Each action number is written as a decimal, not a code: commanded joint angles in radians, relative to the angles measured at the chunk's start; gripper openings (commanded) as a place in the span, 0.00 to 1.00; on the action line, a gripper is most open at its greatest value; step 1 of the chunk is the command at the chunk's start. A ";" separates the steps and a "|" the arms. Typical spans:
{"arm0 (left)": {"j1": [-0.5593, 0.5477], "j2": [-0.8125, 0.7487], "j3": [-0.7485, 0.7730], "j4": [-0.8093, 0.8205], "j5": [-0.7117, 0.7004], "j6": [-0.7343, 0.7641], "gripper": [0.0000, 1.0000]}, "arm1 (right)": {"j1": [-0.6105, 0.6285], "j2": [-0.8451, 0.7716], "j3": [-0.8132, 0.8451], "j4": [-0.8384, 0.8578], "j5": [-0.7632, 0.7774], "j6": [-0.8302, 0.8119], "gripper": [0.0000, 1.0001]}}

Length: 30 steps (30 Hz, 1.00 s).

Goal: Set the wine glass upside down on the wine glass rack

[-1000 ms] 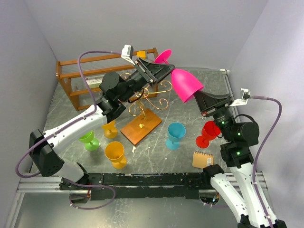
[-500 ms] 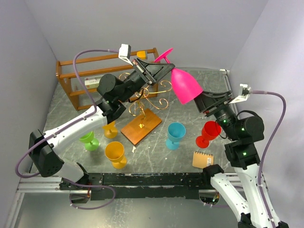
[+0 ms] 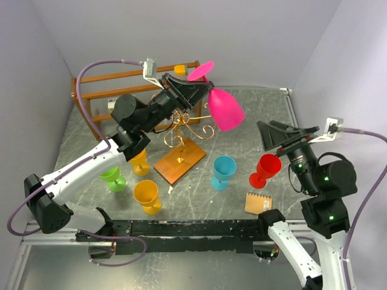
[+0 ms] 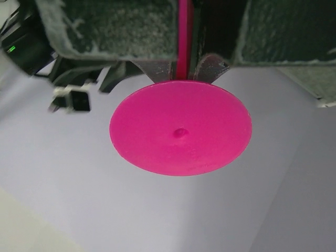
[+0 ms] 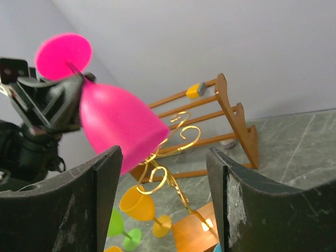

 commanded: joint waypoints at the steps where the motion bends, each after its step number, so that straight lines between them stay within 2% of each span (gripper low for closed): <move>1: -0.003 0.027 0.057 -0.063 0.104 0.227 0.07 | 0.001 0.098 0.168 -0.087 -0.007 0.041 0.65; 5: -0.004 0.073 0.102 -0.066 0.216 0.357 0.07 | 0.001 0.203 0.311 -0.124 -0.116 0.134 0.65; 11: -0.008 0.112 0.091 0.070 0.350 0.505 0.07 | 0.001 0.280 0.357 0.006 -0.286 0.312 0.64; 13: -0.012 0.109 0.071 0.122 0.363 0.516 0.07 | 0.001 0.307 0.378 0.012 -0.314 0.355 0.62; 17: -0.019 0.115 0.033 0.213 0.380 0.541 0.07 | 0.001 0.392 0.458 -0.089 -0.356 0.377 0.56; 22: -0.022 0.131 0.028 0.225 0.389 0.593 0.07 | 0.001 0.422 0.451 -0.028 -0.453 0.414 0.54; 25: -0.024 0.135 0.026 0.228 0.389 0.604 0.07 | 0.001 0.425 0.455 -0.061 -0.434 0.422 0.47; 27: -0.029 0.138 0.026 0.221 0.400 0.615 0.07 | 0.001 0.427 0.456 -0.086 -0.419 0.420 0.39; 30: -0.039 0.140 0.016 0.214 0.397 0.637 0.07 | 0.001 0.422 0.436 -0.084 -0.412 0.438 0.37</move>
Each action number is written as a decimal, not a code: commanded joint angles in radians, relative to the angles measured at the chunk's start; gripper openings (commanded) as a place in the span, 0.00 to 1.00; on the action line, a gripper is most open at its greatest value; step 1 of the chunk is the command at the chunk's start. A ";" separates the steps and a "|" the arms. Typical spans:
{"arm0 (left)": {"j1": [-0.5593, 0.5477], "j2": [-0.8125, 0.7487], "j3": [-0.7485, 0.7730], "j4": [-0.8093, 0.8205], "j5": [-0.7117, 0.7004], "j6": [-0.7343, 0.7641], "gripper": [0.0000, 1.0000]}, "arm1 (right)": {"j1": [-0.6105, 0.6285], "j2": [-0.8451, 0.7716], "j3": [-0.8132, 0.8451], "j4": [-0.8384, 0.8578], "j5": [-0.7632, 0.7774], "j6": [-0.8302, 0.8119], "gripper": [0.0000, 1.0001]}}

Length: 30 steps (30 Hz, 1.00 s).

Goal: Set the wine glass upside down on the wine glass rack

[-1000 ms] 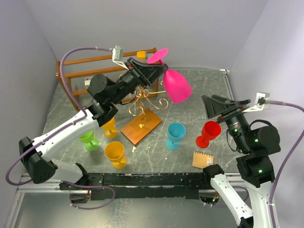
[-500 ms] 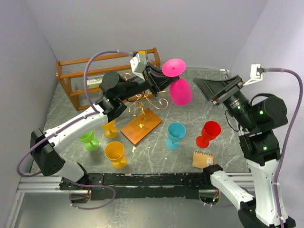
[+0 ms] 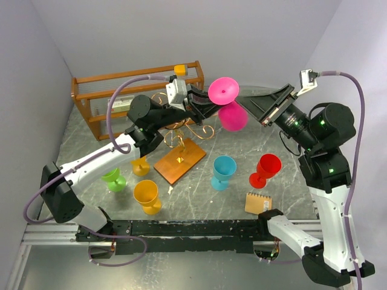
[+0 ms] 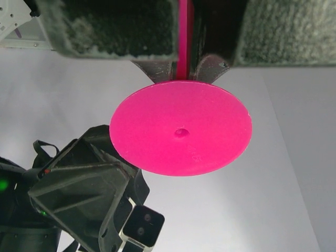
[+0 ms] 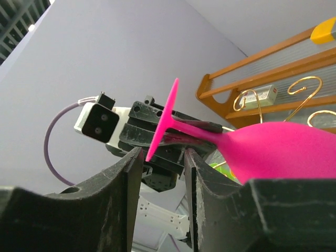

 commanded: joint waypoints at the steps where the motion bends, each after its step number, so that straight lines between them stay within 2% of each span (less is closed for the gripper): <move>1: -0.021 0.010 -0.018 0.048 0.024 0.062 0.07 | 0.001 -0.013 -0.004 -0.017 -0.010 0.030 0.37; 7: -0.034 0.015 -0.024 0.019 0.015 0.102 0.07 | 0.001 -0.017 -0.006 -0.050 0.017 0.022 0.42; 13: -0.044 0.023 -0.022 -0.003 0.026 0.137 0.07 | 0.001 -0.014 -0.020 -0.114 0.078 0.007 0.38; 16: -0.045 0.025 -0.031 -0.004 0.021 0.149 0.07 | 0.002 -0.009 -0.007 -0.152 0.107 -0.016 0.30; 25: -0.050 0.034 -0.037 0.000 0.031 0.177 0.07 | 0.001 0.002 -0.009 -0.190 0.113 -0.020 0.18; 29: -0.054 0.032 -0.037 -0.010 0.026 0.182 0.08 | 0.001 -0.006 -0.029 -0.171 0.115 -0.006 0.00; 30: -0.054 0.029 -0.038 -0.014 0.019 0.176 0.11 | 0.001 -0.008 -0.031 -0.170 0.129 -0.005 0.00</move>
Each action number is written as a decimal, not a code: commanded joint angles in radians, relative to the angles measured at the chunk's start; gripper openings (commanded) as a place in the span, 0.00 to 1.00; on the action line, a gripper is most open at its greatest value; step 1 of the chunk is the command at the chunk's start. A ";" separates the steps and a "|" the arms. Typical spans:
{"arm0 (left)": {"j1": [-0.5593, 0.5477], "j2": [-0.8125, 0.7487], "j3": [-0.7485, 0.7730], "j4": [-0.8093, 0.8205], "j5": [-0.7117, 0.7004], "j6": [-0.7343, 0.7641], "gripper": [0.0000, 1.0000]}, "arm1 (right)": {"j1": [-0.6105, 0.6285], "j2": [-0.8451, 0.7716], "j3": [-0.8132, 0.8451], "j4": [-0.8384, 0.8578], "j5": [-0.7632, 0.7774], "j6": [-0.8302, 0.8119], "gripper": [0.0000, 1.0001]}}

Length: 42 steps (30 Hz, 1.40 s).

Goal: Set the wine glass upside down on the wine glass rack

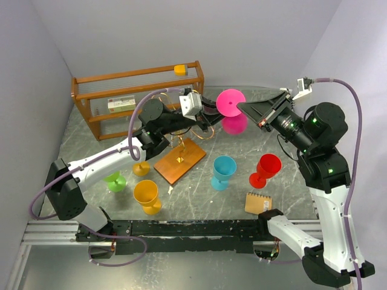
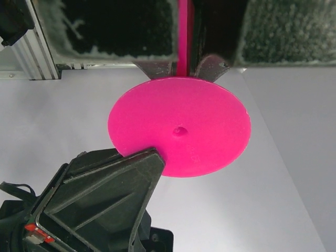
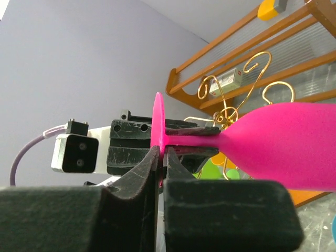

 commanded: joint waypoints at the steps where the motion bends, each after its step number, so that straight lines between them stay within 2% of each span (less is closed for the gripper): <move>1: -0.014 -0.013 0.002 0.024 0.005 0.005 0.17 | 0.001 -0.005 -0.016 -0.007 0.034 0.001 0.00; 5: -0.013 -0.050 -0.012 -0.018 -0.055 -0.013 0.47 | 0.001 -0.014 -0.002 0.009 0.089 0.005 0.00; 8: -0.015 -0.110 -0.065 -0.016 -0.141 -0.025 0.65 | 0.001 -0.026 -0.004 0.023 0.144 0.008 0.00; 10: -0.013 -0.151 -0.100 -0.030 -0.176 -0.031 0.72 | 0.001 -0.032 -0.015 0.033 0.180 0.012 0.00; 14: -0.014 -0.216 -0.092 -0.164 -0.247 -0.045 0.73 | 0.001 -0.039 -0.061 0.065 0.229 0.026 0.00; 20: -0.014 -0.393 -0.131 -0.368 -0.407 -0.093 0.74 | 0.002 -0.022 -0.108 0.108 0.242 0.008 0.00; 25: -0.014 -0.564 -0.171 -0.518 -0.521 -0.118 0.88 | 0.001 0.028 -0.104 0.129 0.211 -0.015 0.00; 27: -0.014 -0.629 -0.193 -0.584 -0.572 -0.115 0.96 | 0.001 0.051 -0.115 0.147 0.190 -0.020 0.00; 30: -0.014 -0.730 -0.225 -0.684 -0.669 -0.106 0.99 | 0.001 0.091 -0.105 0.163 0.162 -0.054 0.00; 35: -0.013 -0.854 -0.245 -0.714 -0.754 -0.030 0.98 | 0.001 0.197 -0.030 0.156 0.118 -0.141 0.00; 42: -0.014 -0.903 -0.283 -0.728 -0.816 0.059 0.98 | 0.001 0.300 -0.029 0.215 0.049 -0.194 0.00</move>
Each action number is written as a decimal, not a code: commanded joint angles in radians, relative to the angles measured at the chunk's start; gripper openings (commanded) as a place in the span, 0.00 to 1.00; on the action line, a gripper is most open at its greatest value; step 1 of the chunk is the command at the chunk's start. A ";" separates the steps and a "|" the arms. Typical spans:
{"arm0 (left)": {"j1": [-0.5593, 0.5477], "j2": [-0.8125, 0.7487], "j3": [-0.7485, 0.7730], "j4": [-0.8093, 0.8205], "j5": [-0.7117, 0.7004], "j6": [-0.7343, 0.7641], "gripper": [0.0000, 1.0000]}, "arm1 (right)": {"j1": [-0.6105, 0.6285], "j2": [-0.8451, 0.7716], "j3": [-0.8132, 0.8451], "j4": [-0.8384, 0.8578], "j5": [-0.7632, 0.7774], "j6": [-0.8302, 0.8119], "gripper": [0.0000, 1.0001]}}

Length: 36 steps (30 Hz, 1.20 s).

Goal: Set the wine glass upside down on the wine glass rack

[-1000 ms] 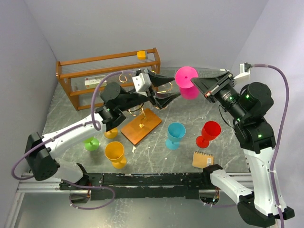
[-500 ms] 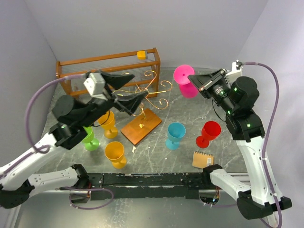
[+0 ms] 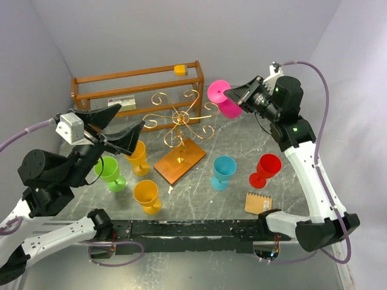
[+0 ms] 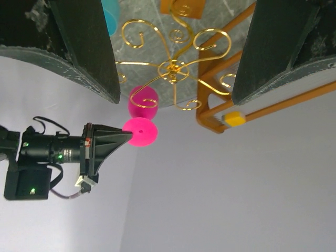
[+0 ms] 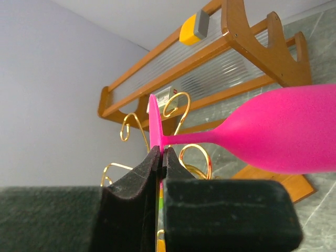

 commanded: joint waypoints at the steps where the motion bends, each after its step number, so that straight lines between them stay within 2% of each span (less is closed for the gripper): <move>1: -0.005 -0.022 -0.048 -0.040 -0.072 0.085 0.98 | 0.001 0.050 0.032 0.066 -0.081 -0.088 0.00; 8: -0.005 -0.089 -0.117 -0.002 -0.139 0.124 0.97 | 0.012 0.111 0.051 0.072 -0.170 -0.148 0.00; 18: -0.004 -0.164 -0.143 0.008 -0.108 0.094 0.98 | 0.060 0.194 0.112 0.047 -0.254 -0.153 0.00; 36: -0.004 -0.176 -0.164 0.010 -0.123 0.067 0.97 | 0.087 0.103 -0.013 0.078 -0.308 -0.065 0.00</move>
